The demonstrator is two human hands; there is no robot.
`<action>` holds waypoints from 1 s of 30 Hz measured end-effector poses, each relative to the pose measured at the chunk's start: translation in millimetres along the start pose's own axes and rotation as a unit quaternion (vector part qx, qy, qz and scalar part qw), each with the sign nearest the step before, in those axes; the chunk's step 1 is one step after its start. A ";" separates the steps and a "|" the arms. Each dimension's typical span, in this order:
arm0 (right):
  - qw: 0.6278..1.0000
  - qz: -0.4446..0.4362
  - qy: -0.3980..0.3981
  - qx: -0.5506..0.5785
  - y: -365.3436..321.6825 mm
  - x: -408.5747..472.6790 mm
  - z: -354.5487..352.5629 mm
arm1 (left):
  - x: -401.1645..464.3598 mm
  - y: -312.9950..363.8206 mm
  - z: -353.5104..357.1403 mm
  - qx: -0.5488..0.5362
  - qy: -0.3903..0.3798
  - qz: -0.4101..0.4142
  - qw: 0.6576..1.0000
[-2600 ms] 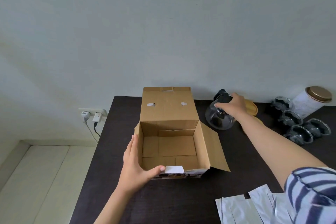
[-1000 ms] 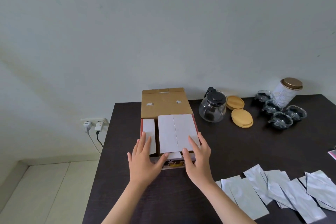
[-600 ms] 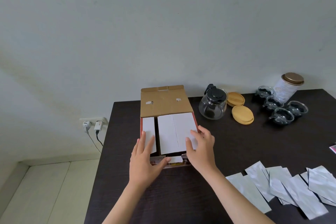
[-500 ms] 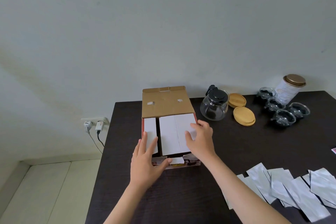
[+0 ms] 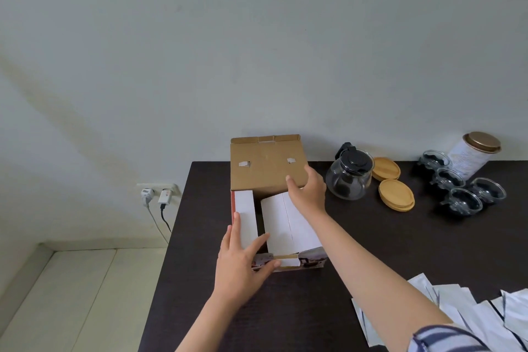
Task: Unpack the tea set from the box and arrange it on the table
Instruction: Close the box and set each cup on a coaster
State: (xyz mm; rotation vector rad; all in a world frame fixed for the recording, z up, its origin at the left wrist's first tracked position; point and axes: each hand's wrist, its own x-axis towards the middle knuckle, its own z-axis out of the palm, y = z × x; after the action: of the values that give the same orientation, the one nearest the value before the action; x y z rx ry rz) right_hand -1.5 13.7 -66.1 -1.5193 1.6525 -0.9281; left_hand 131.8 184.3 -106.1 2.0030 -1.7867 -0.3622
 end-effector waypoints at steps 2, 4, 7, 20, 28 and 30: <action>0.996 0.013 0.006 0.086 -0.1 1.4 -4.7 | 0.2 0.7 -0.1 -0.009 0.003 0.000 1.000; 0.983 0.037 0.015 0.180 -0.9 2.0 -13.0 | 0.4 1.6 -0.8 -0.020 0.000 -0.004 1.000; 0.971 0.051 -0.011 0.234 2.3 -0.4 -26.7 | 1.3 3.3 -2.6 -0.038 -0.004 -0.025 0.999; 0.964 -0.087 -0.249 0.012 40.1 -50.5 -77.6 | -3.2 7.9 -12.3 -0.348 0.025 -0.084 0.934; 0.961 -0.119 -0.249 -0.020 53.5 -64.8 -87.4 | -3.7 5.6 -21.7 -0.388 0.066 -0.079 0.916; 0.963 -0.133 -0.235 -0.024 55.4 -67.2 -88.1 | -3.6 4.1 -22.9 -0.411 0.078 -0.087 0.904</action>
State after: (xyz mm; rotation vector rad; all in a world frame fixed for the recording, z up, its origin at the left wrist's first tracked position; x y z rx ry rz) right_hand -100.5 88.0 -68.4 -1.8555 1.1560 -0.5967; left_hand 138.4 190.8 -84.5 1.5063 -1.0727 -0.8228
